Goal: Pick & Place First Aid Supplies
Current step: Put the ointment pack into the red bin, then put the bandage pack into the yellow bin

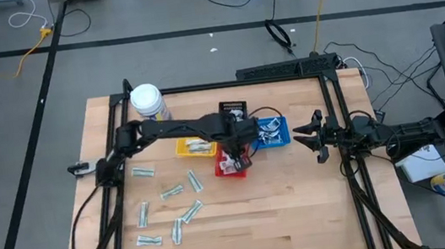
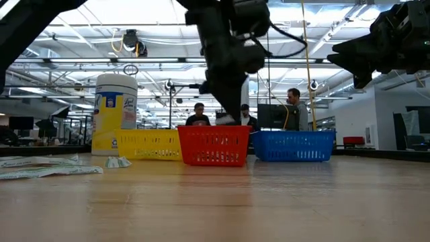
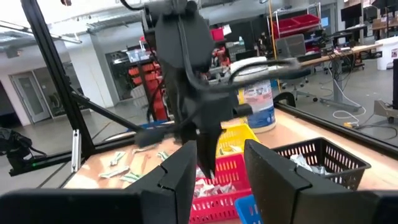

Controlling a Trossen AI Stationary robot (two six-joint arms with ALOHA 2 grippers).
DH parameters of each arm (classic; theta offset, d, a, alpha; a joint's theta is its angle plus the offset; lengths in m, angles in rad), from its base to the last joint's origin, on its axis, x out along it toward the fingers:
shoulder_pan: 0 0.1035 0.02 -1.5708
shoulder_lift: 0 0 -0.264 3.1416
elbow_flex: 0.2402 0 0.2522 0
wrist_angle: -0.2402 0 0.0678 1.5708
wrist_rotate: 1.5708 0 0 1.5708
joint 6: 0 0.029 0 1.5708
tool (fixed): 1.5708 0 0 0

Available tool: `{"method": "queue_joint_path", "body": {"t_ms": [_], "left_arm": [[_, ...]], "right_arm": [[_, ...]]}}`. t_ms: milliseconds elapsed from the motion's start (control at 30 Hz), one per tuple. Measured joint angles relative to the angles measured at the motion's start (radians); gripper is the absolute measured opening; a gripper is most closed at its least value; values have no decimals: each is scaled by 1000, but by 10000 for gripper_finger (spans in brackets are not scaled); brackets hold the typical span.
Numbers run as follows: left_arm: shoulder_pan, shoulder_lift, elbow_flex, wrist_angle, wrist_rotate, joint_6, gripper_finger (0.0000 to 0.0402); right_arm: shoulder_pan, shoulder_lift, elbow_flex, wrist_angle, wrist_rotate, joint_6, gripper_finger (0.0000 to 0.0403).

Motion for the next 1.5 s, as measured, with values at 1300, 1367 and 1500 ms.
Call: {"method": "queue_joint_path", "body": {"t_ms": [1300,1367,1500], "left_arm": [[28,-7,-6,-317,54,29,188],[28,-7,-6,-321,60,21,184],[17,-7,-6,-320,61,3,183]], "right_arm": [[0,0,0,-5,0,0,130],[0,0,0,-5,0,0,130],[0,0,0,-5,0,0,130]]}}
